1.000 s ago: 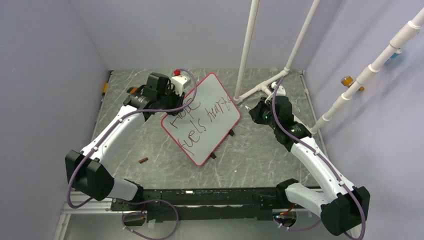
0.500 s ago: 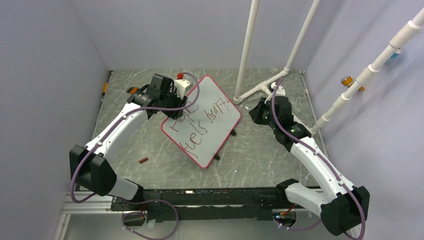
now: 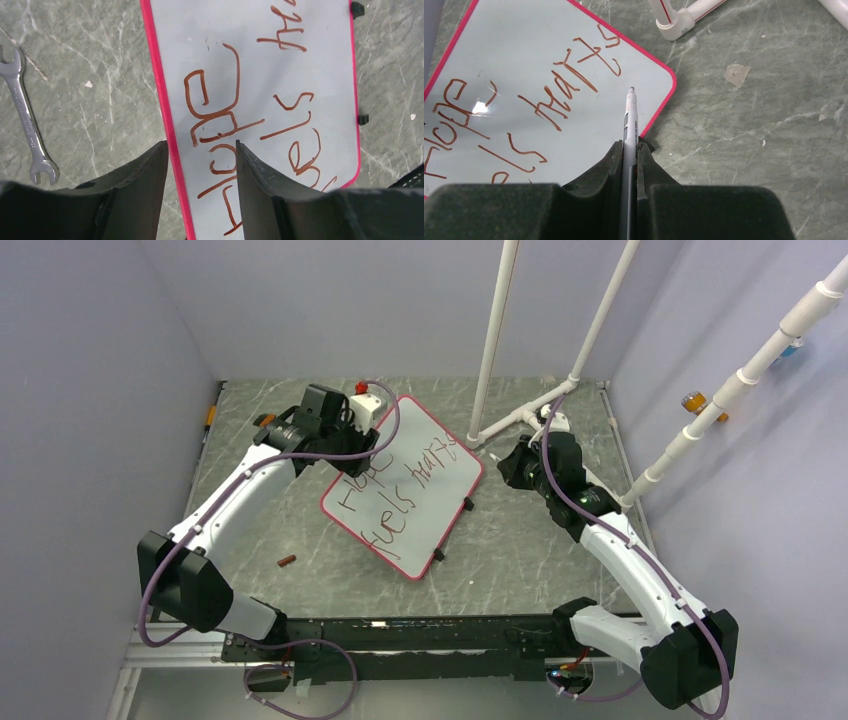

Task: Write a sentence on the whiteboard
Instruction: Put down the whiteboard on the whiteboard stand, then pick up the pen cap from the center of the board.

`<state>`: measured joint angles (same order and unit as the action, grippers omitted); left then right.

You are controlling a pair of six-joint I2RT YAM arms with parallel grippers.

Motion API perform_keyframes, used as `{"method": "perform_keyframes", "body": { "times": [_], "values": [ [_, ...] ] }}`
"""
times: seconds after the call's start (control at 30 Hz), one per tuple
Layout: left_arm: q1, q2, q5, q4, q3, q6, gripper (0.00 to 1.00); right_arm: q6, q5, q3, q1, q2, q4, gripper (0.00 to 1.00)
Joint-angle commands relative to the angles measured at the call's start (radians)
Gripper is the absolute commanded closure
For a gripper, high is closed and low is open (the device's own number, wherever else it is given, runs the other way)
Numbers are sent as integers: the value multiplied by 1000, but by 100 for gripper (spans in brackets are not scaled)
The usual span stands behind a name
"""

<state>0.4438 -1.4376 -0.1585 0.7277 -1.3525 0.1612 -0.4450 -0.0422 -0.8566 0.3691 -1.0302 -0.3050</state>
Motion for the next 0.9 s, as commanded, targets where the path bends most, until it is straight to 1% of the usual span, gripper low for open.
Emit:
{"method": "perform_keyframes", "body": {
  "times": [0.0,0.1,0.23,0.3,0.4,0.5,0.63,0.67,0.7,0.8,0.87],
  "values": [
    [10,41,64,-2,-75,-41,43,15,15,-2,2,-1,47,100],
    [10,88,129,22,-72,-74,39,17,15,-4,2,0,46,100],
    [10,176,156,23,-22,-116,37,16,20,-2,2,-1,51,100],
    [10,218,215,44,-8,-151,36,15,23,-1,2,-4,55,100],
    [10,307,290,75,47,-249,36,17,22,-2,2,-1,51,100],
    [9,428,395,123,128,-342,34,16,24,-1,2,7,49,100],
    [9,574,529,218,247,-533,35,17,29,-3,2,9,45,100],
    [9,608,567,253,276,-593,35,17,30,-3,2,11,46,100],
    [6,640,598,290,304,-688,34,17,31,-2,2,12,46,100],
    [1,737,626,367,393,-897,36,17,31,0,2,17,44,100],
    [-2,791,651,416,448,-1039,31,17,32,-1,2,17,41,100]
  ]
}}
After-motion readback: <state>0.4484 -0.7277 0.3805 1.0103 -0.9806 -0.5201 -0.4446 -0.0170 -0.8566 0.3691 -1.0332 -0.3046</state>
